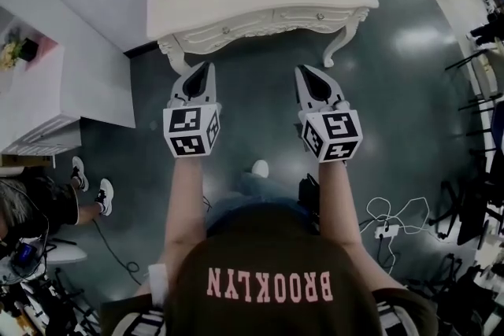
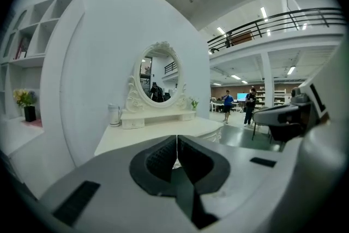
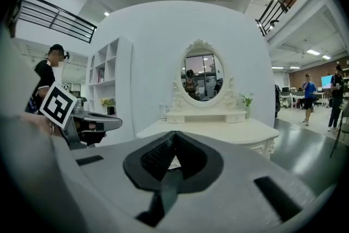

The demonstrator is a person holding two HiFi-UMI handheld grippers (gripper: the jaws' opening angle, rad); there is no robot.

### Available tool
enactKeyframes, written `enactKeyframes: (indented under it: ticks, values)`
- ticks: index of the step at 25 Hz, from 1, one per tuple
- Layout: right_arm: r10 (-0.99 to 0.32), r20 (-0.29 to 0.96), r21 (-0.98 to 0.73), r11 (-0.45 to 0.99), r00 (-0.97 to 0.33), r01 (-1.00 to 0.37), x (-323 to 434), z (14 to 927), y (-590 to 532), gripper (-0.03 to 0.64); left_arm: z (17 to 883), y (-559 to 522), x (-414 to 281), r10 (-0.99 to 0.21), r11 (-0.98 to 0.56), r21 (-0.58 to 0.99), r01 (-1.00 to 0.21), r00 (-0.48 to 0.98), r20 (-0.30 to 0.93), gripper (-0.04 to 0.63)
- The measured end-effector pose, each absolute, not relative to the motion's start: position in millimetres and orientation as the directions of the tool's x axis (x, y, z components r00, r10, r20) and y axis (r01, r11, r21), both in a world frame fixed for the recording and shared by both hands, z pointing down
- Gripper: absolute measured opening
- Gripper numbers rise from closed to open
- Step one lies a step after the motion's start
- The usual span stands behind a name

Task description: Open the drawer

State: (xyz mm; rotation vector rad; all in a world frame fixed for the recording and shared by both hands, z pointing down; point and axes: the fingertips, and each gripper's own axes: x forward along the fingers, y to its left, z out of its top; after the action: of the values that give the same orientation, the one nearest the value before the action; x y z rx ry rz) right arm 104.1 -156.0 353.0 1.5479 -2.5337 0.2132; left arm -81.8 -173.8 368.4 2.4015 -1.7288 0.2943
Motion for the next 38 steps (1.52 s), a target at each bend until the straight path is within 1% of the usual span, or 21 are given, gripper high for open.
enactKeyframes:
  ticks: [10,15,21,22,23,24,32,38]
  values:
    - [-0.862,0.259,-0.044,0.44,-0.436,-0.897,124,372,-191,-0.003,390,-204,-68,-0.909,-0.297,0.057,-0.953,0.301,0.29,0.008]
    - [-0.857,0.278,-0.043,0.44,-0.434,-0.897,125,386,-206,-0.003,404,-219,-69,-0.905,-0.288,0.059,-0.956,0.292,0.31,0.008]
    - [-0.84,0.329,-0.022,0.45,-0.431,-0.893,122,404,-244,-0.003,422,-259,-74,-0.904,-0.255,0.079,-0.964,0.267,0.333,0.012]
    - [-0.837,0.335,-0.022,0.452,-0.432,-0.892,122,407,-251,-0.003,427,-266,-74,-0.901,-0.252,0.089,-0.964,0.267,0.343,0.037]
    - [-0.835,0.341,-0.022,0.452,-0.432,-0.892,123,410,-258,-0.003,433,-273,-74,-0.895,-0.249,0.099,-0.963,0.268,0.356,0.095]
    - [-0.834,0.347,-0.023,0.451,-0.43,-0.892,124,413,-265,-0.003,439,-279,-74,-0.891,-0.243,0.106,-0.964,0.265,0.369,0.129]
    - [-0.809,0.402,-0.062,0.443,-0.429,-0.894,126,443,-322,-0.003,496,-329,-71,-0.844,-0.21,0.108,-0.972,0.236,0.482,0.129]
    - [-0.772,0.475,-0.09,0.434,-0.421,-0.897,130,475,-358,-0.003,541,-370,-78,-0.803,-0.129,0.147,-0.981,0.19,0.564,0.129]
